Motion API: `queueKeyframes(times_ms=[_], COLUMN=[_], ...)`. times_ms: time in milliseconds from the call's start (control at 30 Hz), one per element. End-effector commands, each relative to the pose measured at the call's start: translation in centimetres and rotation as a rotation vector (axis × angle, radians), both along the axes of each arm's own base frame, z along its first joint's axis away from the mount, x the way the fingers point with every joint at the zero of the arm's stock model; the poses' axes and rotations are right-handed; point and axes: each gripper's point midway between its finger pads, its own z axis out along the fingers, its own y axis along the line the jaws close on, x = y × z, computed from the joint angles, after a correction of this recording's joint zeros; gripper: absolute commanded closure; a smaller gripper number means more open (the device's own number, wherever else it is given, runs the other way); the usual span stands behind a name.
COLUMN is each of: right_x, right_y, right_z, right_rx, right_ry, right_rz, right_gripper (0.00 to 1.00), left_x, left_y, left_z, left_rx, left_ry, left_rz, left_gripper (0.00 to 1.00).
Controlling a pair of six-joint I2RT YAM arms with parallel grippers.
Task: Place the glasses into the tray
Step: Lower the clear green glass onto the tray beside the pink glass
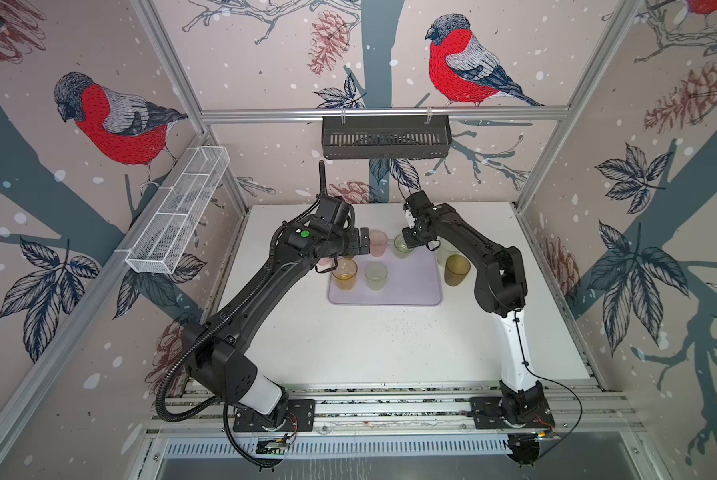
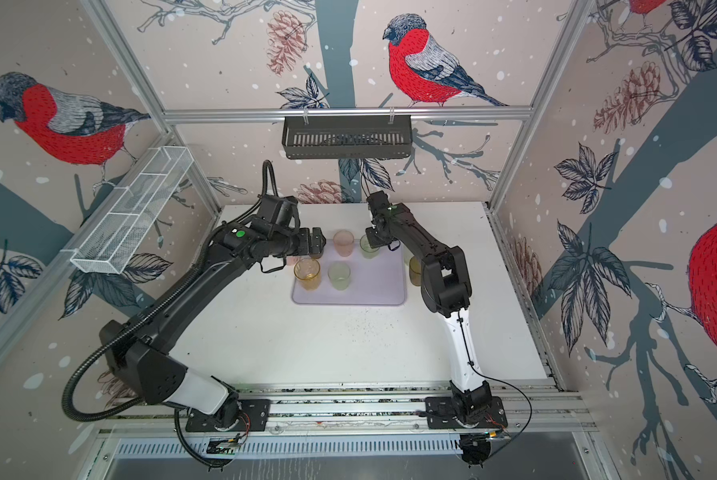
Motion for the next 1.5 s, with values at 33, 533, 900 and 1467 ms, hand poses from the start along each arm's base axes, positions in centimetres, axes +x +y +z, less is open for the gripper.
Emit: queueKeyframes(times_ms=[33,533,900,1467], right_x=[0.1,0.4,0.9,0.8], right_y=[0.1,-0.1,-0.1,-0.1], right_z=[-0.1,-0.4,-0.7,-1.2], right_rx=[0.006,0.015,0.013,0.012], right_ry=[-0.002,0.003,0.008,0.018], right_rz=[-0.014,-0.024,-0.022,-0.026], right_gripper=[0.98,0.98,0.98,0.97], left_x=[0.2,0.1,0.1,0.1], left_y=[0.1,0.0,0.0,-0.1], left_z=[0.8,0.7,0.6,0.5], left_rx=[-0.012,-0.012,-0.016,0.013], left_ry=[-0.022,-0.018,-0.017,-0.024], left_rz=[0.006,0.002,0.007,-0.002], left_gripper=[0.01,0.01,0.01,0.01])
